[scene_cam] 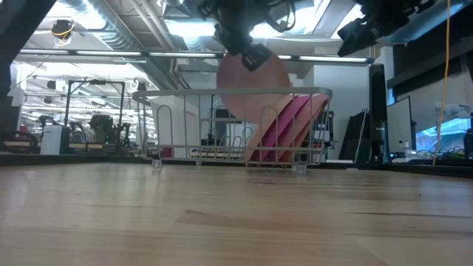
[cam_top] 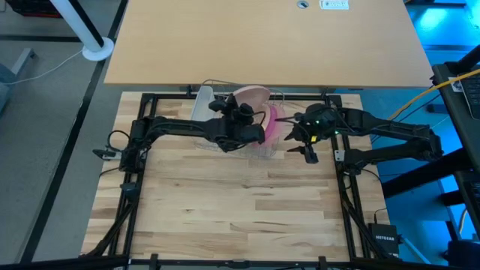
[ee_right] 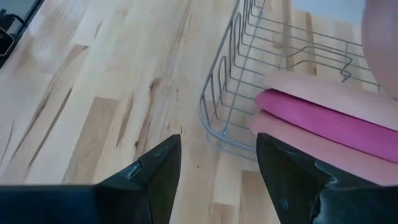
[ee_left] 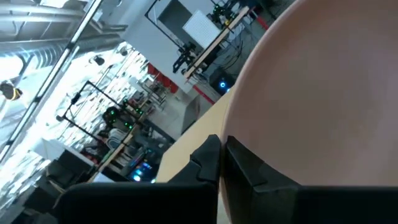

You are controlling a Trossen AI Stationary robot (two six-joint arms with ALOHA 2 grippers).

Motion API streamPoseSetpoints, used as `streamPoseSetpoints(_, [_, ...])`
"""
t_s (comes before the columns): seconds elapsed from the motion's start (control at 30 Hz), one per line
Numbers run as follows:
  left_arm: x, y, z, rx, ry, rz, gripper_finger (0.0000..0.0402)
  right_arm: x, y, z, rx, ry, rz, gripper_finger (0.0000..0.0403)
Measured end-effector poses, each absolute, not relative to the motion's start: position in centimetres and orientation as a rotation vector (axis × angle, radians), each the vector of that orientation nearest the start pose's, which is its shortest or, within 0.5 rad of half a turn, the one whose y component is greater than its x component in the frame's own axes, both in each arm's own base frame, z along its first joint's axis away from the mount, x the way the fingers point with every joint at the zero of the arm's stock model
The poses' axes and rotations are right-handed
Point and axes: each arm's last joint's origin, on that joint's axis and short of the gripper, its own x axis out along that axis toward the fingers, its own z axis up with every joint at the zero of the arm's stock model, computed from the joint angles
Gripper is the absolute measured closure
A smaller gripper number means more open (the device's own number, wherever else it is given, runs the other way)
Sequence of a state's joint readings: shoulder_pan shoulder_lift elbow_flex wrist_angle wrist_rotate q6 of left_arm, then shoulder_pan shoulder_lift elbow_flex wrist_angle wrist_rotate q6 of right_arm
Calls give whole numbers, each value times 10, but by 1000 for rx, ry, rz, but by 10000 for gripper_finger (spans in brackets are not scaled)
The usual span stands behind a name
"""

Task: Sort dishes
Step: Put the light red plate into the dish rack

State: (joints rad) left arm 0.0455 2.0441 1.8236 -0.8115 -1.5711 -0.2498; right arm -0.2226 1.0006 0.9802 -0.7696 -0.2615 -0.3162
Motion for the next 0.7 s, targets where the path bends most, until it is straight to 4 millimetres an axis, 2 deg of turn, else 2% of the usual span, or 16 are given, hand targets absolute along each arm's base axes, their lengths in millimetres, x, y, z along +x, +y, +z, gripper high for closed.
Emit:
streamPoseSetpoints(0.07, [427, 50, 286, 610, 639, 1526, 401, 189, -35, 311, -112, 761, 157, 189])
streamPoseSetpoints(0.43, [435, 24, 282, 772, 760, 1427, 401, 202, -38, 301, -128, 808, 171, 189])
streamPoseSetpoints(0.7, [436, 11, 283, 738, 706, 1413, 401, 212, -41, 291, -113, 857, 180, 189])
